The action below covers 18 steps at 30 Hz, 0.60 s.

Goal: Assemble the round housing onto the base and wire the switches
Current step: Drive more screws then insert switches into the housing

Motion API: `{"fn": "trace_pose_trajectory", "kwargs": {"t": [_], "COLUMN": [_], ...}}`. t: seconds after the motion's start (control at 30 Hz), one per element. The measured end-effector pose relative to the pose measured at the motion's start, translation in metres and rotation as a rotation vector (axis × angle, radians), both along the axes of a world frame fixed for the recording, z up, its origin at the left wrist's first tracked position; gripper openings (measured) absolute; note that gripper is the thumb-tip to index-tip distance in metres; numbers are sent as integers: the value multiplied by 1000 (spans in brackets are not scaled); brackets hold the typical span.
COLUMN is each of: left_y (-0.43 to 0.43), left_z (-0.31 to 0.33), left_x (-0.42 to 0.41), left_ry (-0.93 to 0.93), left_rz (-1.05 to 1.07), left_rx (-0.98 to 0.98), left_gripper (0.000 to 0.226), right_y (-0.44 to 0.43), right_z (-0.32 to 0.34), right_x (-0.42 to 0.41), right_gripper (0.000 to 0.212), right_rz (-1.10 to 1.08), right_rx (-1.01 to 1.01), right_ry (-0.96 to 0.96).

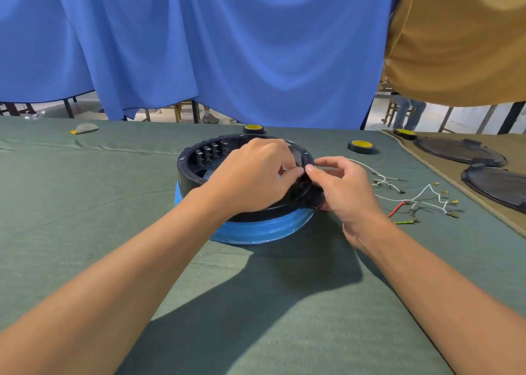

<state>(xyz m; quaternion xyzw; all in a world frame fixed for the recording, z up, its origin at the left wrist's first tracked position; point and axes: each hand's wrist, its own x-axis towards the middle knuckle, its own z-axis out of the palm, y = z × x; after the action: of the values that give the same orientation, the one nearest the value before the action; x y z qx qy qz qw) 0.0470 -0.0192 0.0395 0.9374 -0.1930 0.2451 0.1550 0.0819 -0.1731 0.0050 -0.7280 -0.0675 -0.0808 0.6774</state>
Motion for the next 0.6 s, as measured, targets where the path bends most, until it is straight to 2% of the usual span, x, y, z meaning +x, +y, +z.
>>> {"fn": "trace_pose_trajectory", "kwargs": {"t": [0.07,0.17,0.27,0.33,0.43,0.5,0.6], "left_y": [-1,-3,-8,-11,-11,-13,-18], "left_z": [1,-1,-19,-31,-41,-44,-48], "left_x": [-3,-8,-15,-19,-17,-17,-14], "left_ry": [-47,-129,-417,-606,-766,-794,-798], "left_rz": [10,21,102,156,157,140,146], "left_rx": [52,137,331,389,329,274,233], "left_gripper": [40,40,38,36,29,23,19], "right_y": [-2,-1,1,2,1,-2,-3], "right_z": [0,1,1,1,0,-1,2], "right_x": [-1,-1,0,0,-3,-4,-3], "right_gripper": [21,24,24,24,18,14,21], "right_rz": [13,24,5,-16,-51,-49,-20], "right_rx": [17,23,40,20,-113,-159,-121], "right_ry": [-5,-9,7,2,-72,-113,-70]}}
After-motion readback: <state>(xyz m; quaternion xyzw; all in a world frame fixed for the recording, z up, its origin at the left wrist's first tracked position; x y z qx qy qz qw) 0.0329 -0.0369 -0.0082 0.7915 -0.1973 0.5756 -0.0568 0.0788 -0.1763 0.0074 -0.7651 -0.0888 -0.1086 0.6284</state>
